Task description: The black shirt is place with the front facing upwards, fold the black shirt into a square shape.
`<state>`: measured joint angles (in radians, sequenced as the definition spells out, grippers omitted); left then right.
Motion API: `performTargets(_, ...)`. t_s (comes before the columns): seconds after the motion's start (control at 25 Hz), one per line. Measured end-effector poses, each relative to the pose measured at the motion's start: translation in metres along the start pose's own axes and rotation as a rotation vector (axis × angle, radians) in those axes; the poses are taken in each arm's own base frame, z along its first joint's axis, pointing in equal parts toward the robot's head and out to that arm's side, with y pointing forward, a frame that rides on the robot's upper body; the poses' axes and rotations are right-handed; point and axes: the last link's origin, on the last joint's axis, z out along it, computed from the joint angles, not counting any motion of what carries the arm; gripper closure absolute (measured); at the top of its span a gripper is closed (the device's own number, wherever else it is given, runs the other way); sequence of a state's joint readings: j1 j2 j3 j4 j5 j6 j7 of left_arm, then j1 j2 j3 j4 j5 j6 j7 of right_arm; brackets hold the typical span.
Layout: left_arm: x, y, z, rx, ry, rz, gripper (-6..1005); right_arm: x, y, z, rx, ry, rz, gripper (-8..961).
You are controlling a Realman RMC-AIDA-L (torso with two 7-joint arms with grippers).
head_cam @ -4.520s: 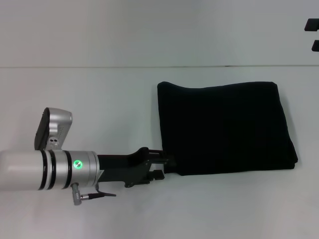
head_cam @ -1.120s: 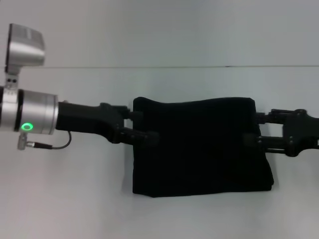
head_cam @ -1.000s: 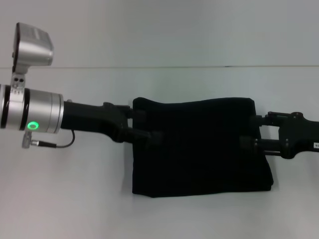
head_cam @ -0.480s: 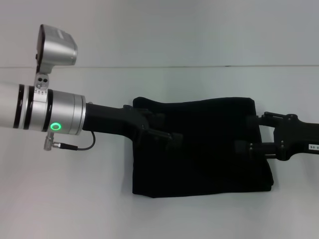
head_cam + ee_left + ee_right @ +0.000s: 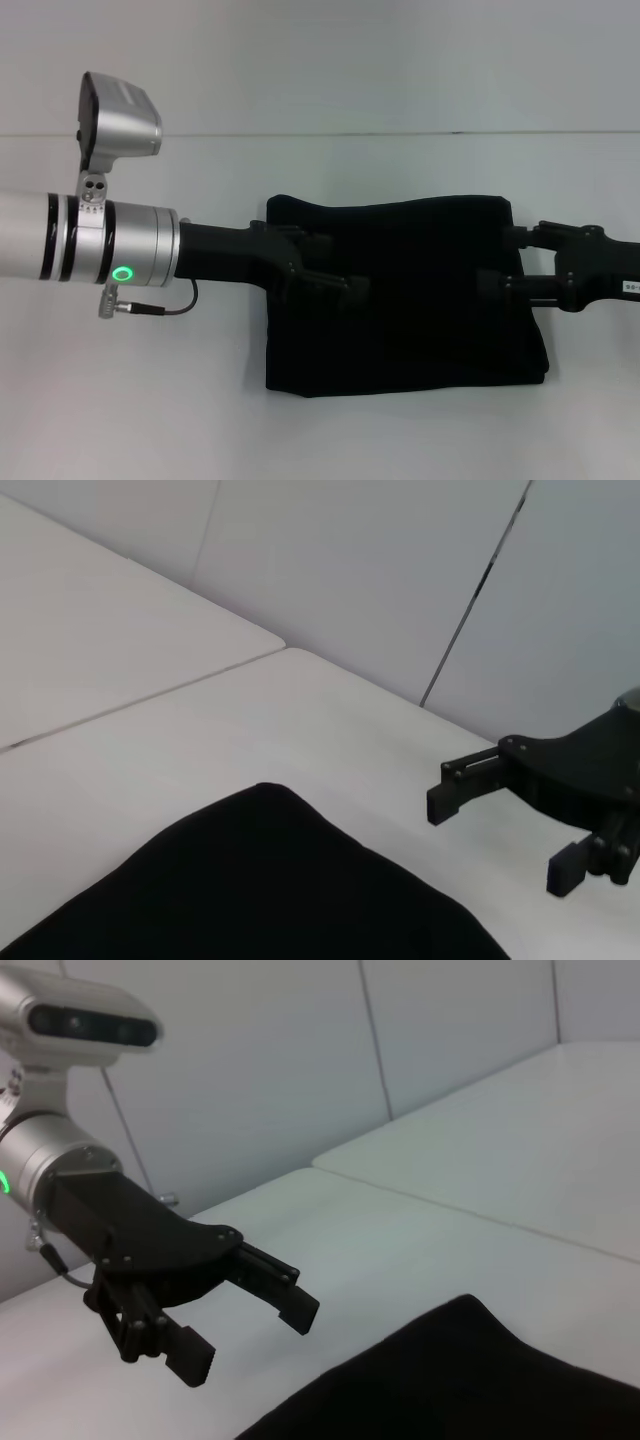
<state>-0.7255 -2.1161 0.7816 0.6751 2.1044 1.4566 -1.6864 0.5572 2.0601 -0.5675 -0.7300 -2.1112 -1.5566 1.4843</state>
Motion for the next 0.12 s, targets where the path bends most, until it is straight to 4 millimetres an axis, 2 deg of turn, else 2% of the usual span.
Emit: performTargets(0.12,-0.0009,-0.0009,0.0003,0.008,0.004,-0.005,52,0.0003,-0.0007,-0.0050,-0.008,0.009,0.020,8)
